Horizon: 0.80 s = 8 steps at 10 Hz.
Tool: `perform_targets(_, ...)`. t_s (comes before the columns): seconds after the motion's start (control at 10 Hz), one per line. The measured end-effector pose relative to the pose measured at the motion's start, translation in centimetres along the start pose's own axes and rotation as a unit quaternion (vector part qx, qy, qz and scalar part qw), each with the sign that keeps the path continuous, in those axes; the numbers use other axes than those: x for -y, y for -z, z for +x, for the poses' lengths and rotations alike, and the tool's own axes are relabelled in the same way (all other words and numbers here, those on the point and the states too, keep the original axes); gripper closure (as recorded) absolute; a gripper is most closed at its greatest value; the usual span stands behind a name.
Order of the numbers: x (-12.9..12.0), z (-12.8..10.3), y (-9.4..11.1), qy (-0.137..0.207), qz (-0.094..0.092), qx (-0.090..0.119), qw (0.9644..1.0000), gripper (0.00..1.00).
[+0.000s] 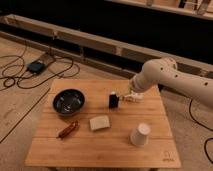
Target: Place the ceramic cup over the eraser
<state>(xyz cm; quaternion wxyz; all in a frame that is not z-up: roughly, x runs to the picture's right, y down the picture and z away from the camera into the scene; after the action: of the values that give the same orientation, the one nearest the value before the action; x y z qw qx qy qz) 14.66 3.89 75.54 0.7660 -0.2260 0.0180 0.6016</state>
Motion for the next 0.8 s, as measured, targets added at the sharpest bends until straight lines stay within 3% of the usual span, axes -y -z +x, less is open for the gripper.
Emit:
perform_targets(0.3,1.1,3.7,0.5,-0.005,0.037,-0.026,0.9990,0.20)
perform_targets(0.6,0.4,8.9,-0.3,-0.026,0.039,-0.059,0.9971,0.20)
perform_targets(0.8,-0.3,10.8,-0.8,-0.036,0.036,-0.073,0.9961,0.20)
